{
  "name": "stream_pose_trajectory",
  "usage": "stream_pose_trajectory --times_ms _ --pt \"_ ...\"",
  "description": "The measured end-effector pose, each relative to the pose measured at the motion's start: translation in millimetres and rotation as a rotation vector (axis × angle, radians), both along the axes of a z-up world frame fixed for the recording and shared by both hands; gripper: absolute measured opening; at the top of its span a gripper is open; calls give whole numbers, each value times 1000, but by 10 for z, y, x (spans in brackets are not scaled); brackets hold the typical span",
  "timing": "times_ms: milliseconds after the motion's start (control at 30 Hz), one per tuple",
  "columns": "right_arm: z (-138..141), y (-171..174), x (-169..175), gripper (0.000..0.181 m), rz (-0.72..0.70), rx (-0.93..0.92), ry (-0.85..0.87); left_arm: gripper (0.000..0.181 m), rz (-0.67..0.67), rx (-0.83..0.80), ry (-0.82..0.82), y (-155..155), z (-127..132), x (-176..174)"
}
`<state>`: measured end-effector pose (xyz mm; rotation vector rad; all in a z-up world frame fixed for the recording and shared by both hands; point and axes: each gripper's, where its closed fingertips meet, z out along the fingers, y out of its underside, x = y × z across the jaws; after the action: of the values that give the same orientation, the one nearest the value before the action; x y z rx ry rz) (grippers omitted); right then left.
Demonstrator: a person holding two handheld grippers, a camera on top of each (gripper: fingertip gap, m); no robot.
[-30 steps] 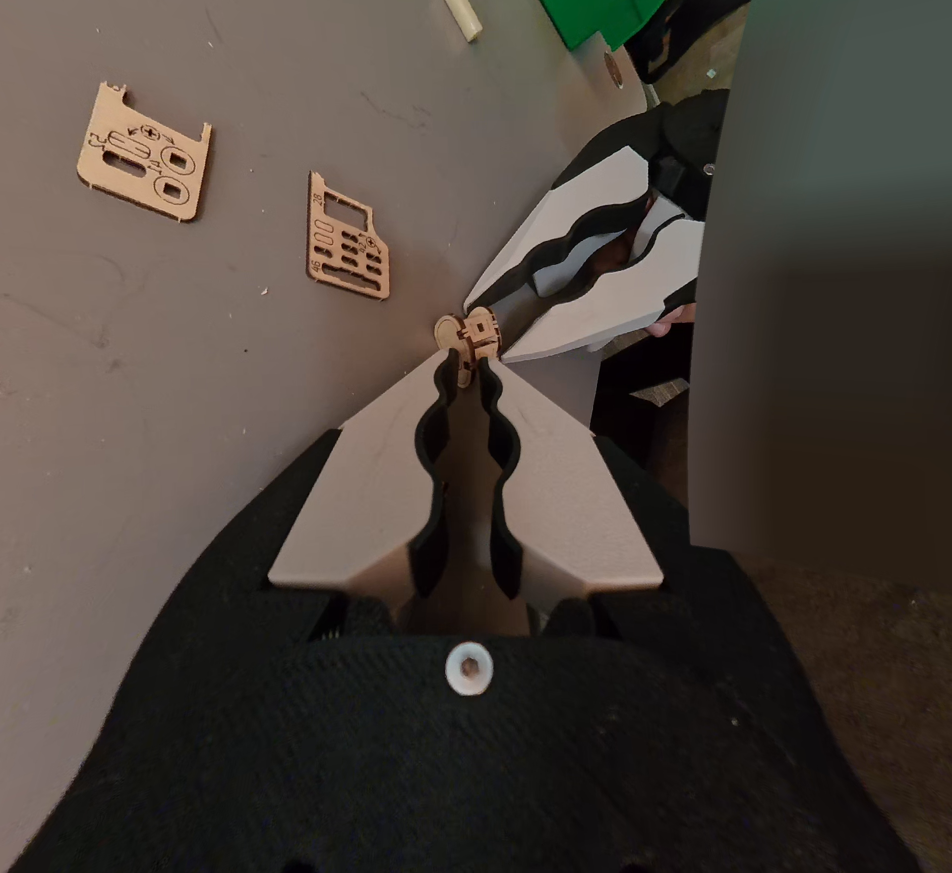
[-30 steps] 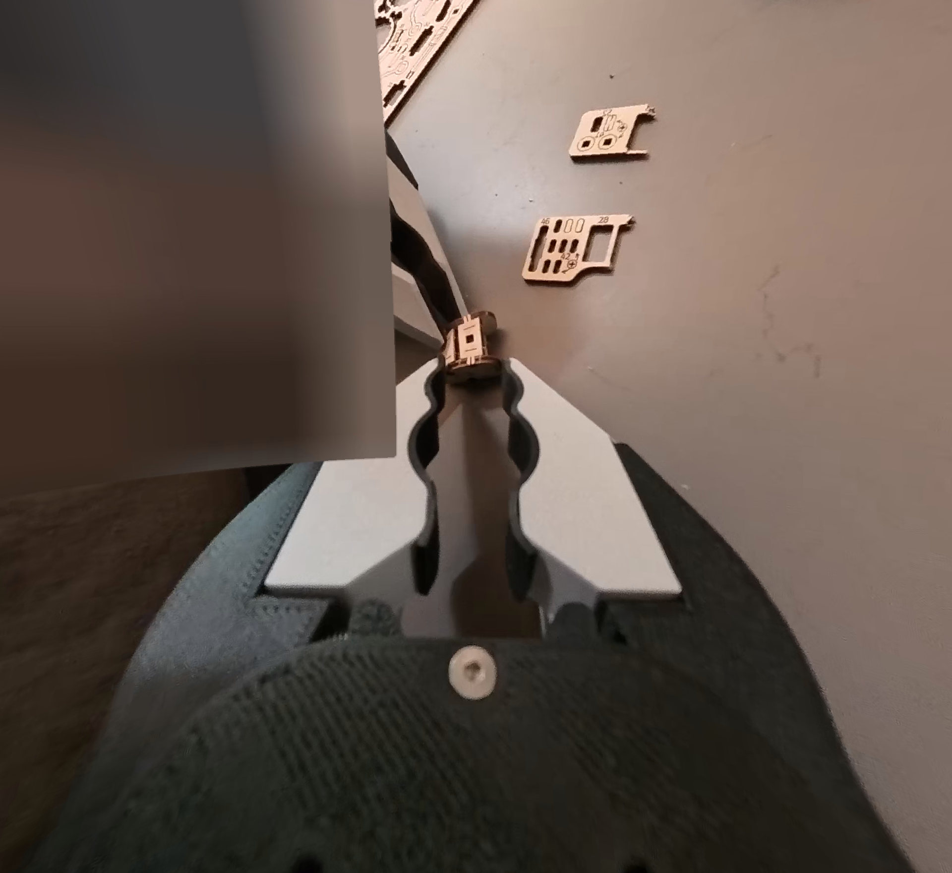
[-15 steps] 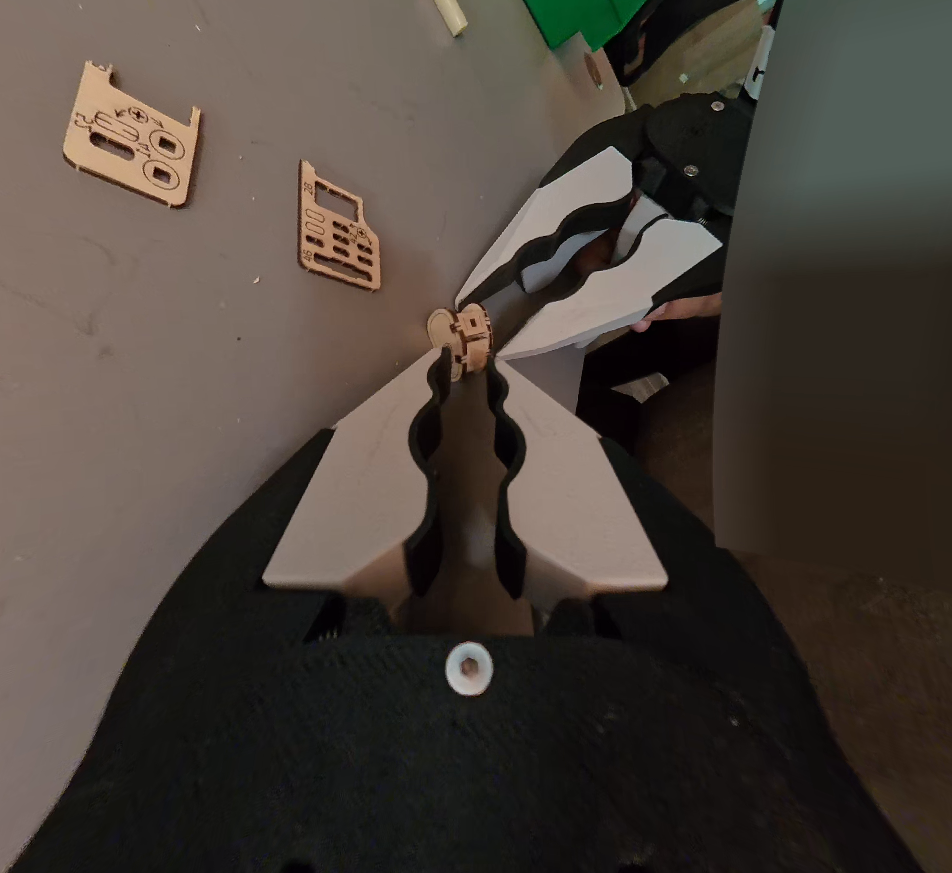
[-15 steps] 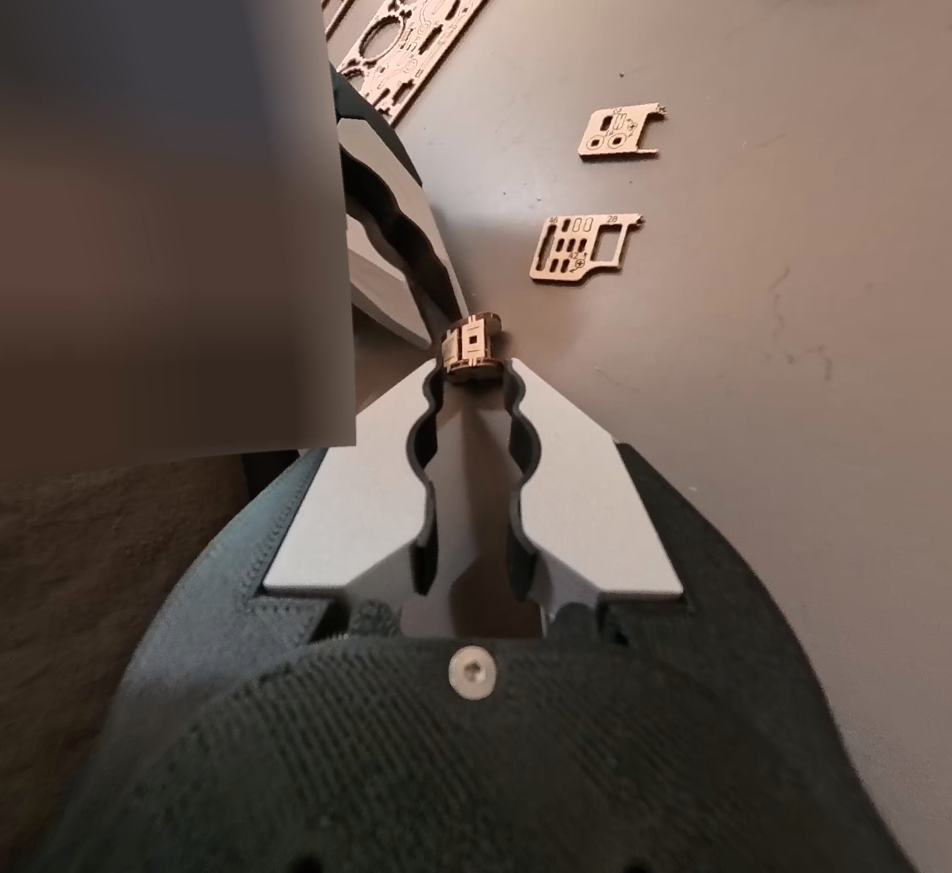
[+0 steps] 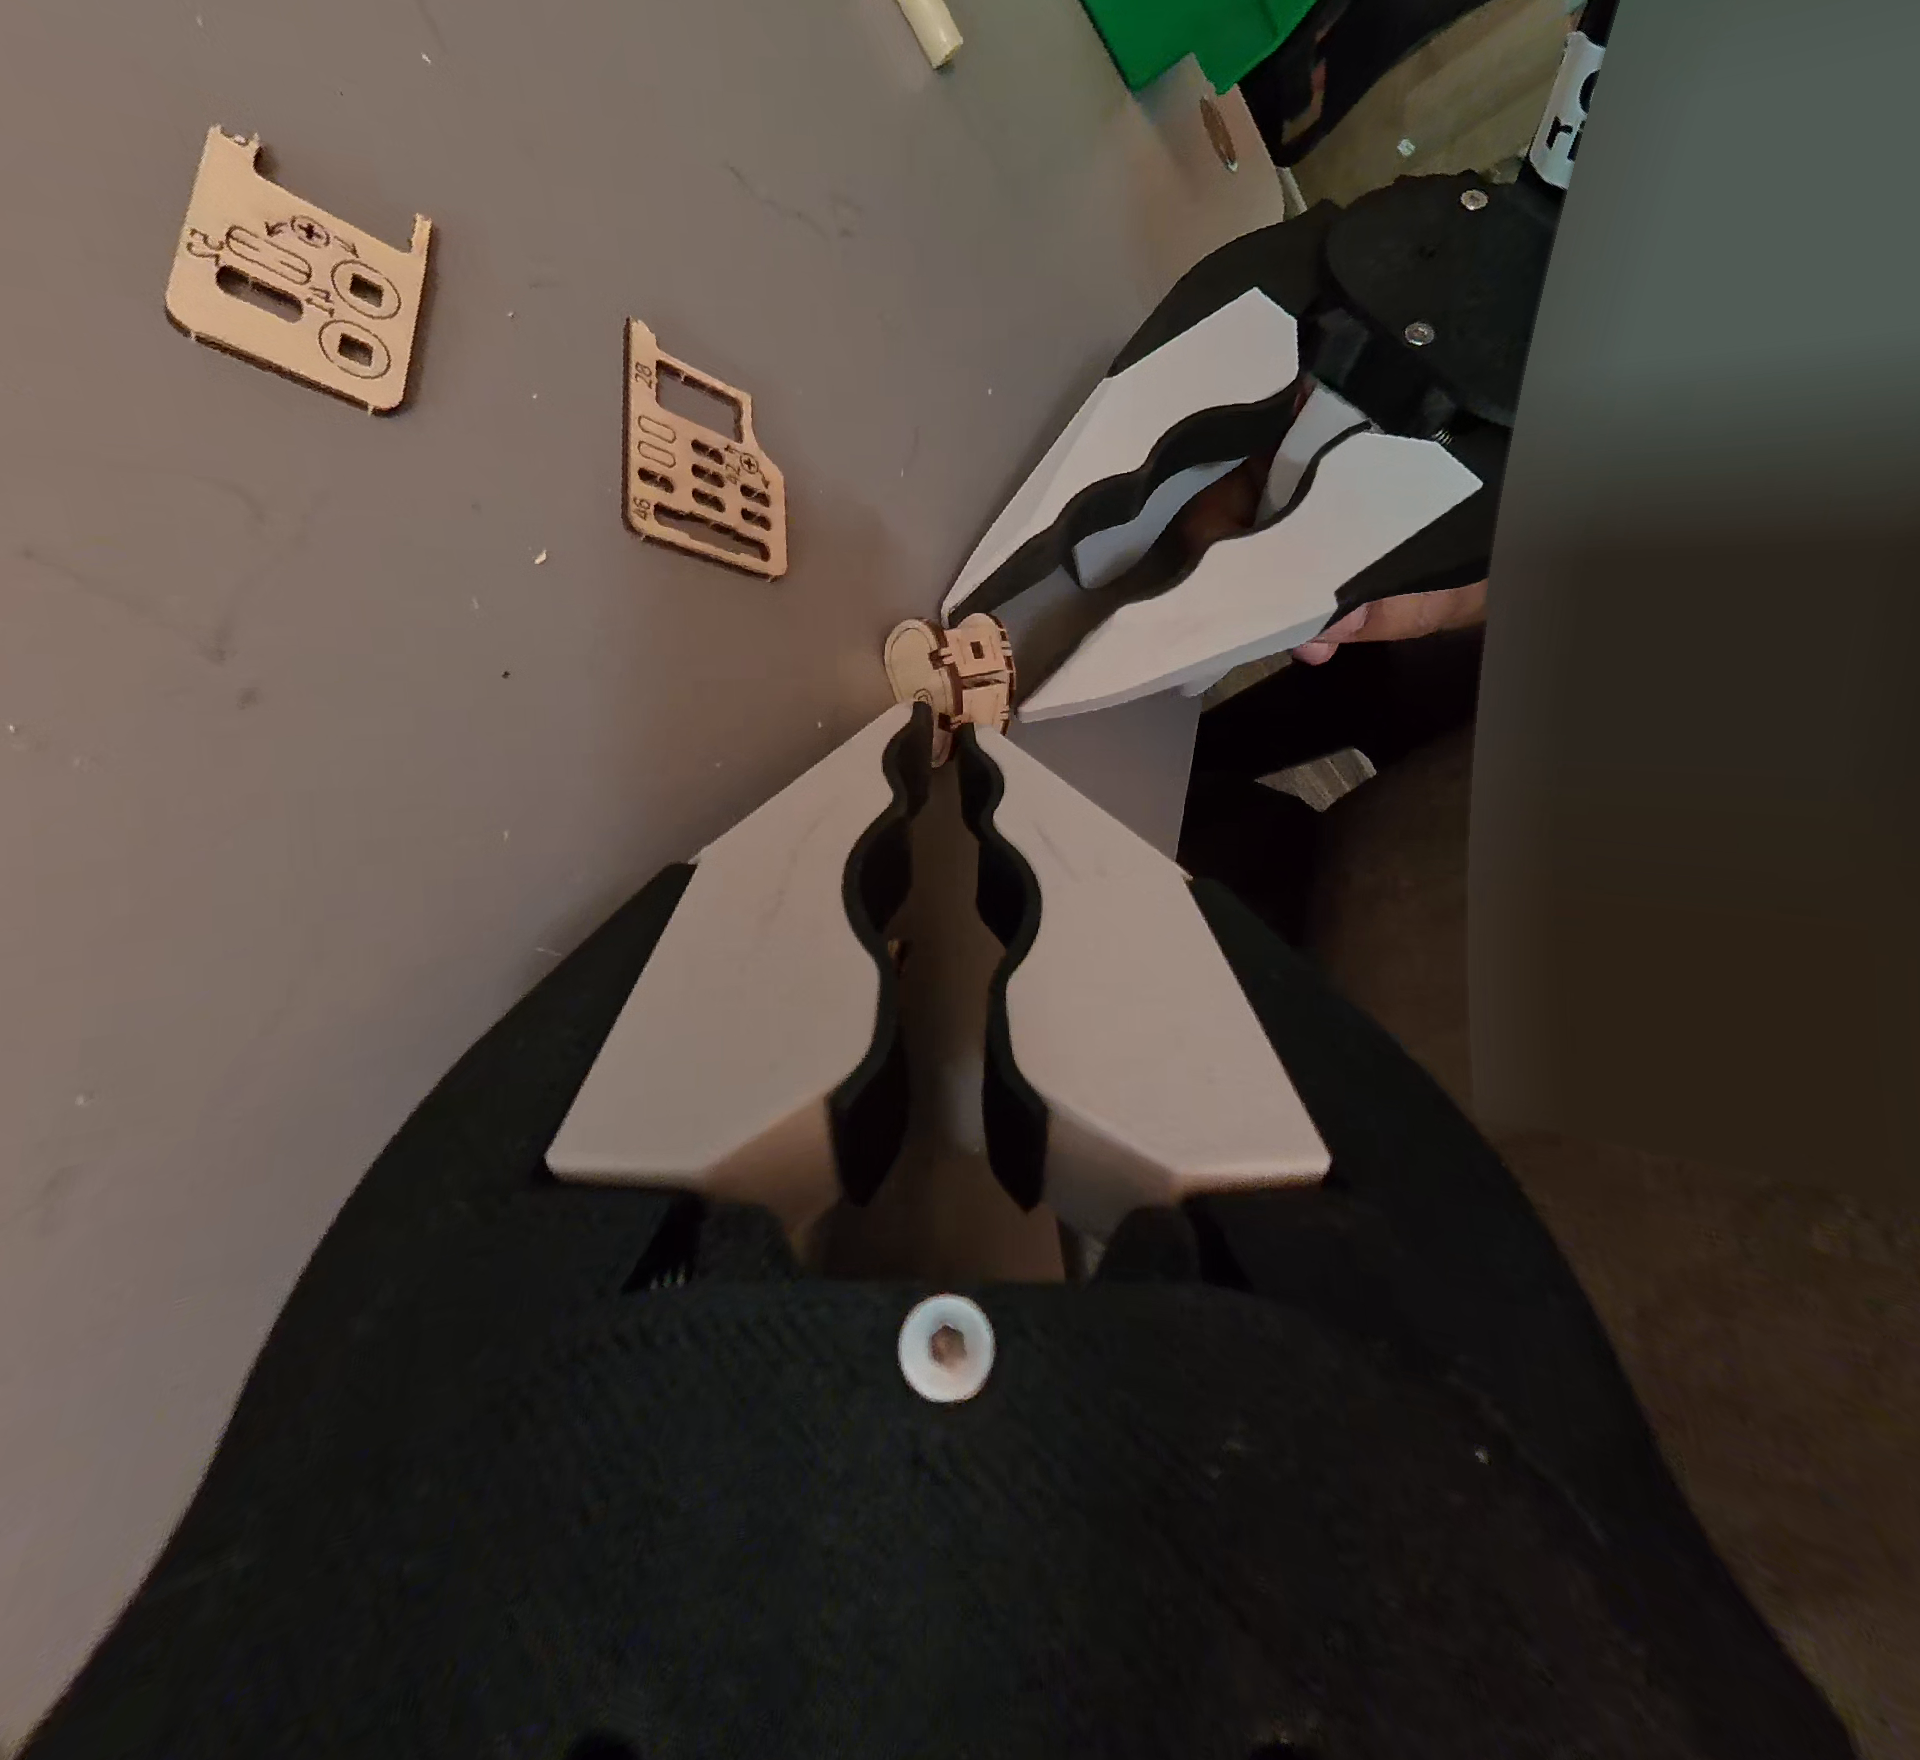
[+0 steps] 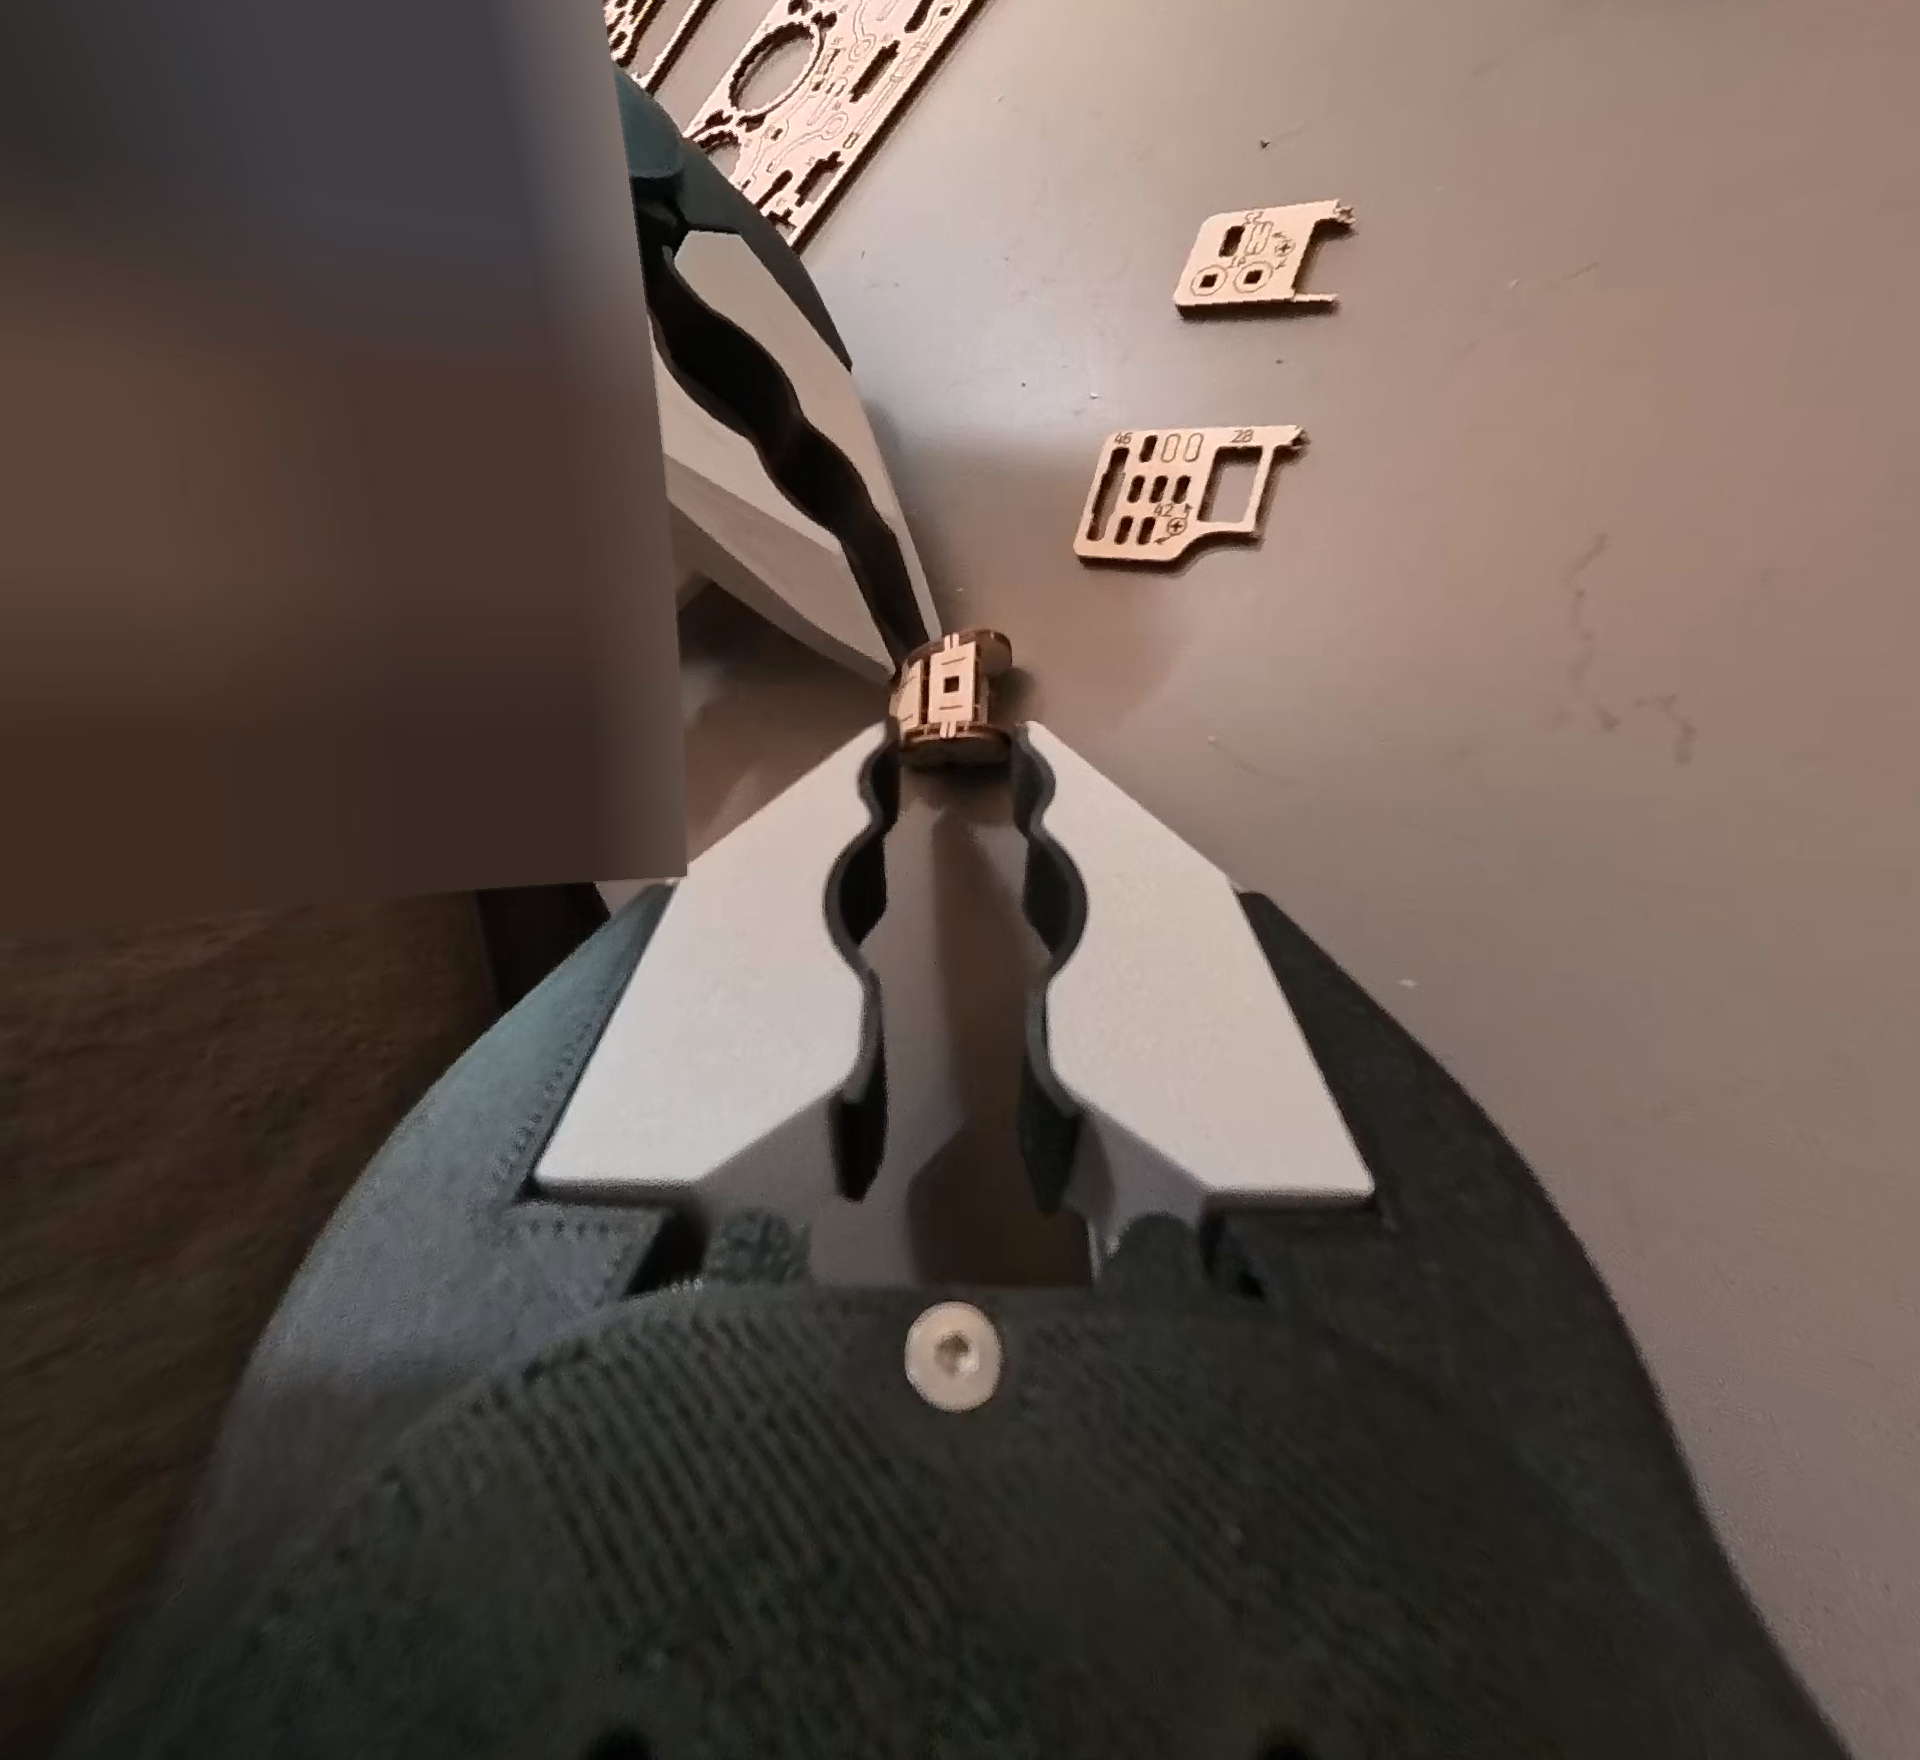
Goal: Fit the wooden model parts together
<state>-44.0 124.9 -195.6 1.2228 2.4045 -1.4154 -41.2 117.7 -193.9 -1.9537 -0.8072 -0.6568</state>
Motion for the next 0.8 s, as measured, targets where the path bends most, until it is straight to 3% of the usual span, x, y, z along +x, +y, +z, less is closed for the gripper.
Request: stream_pose_trajectory --times_ms 233,433,800 --pt "2 -4 4 19 3 1 3 5 -5 3 -3 6 3 6" --pt "68 -2 40 34 8 -93 -47 11 -23 7 49 11 24 39" --pt "-10 50 136 25 35 50 52 20 -32 9 128 24 61 61"
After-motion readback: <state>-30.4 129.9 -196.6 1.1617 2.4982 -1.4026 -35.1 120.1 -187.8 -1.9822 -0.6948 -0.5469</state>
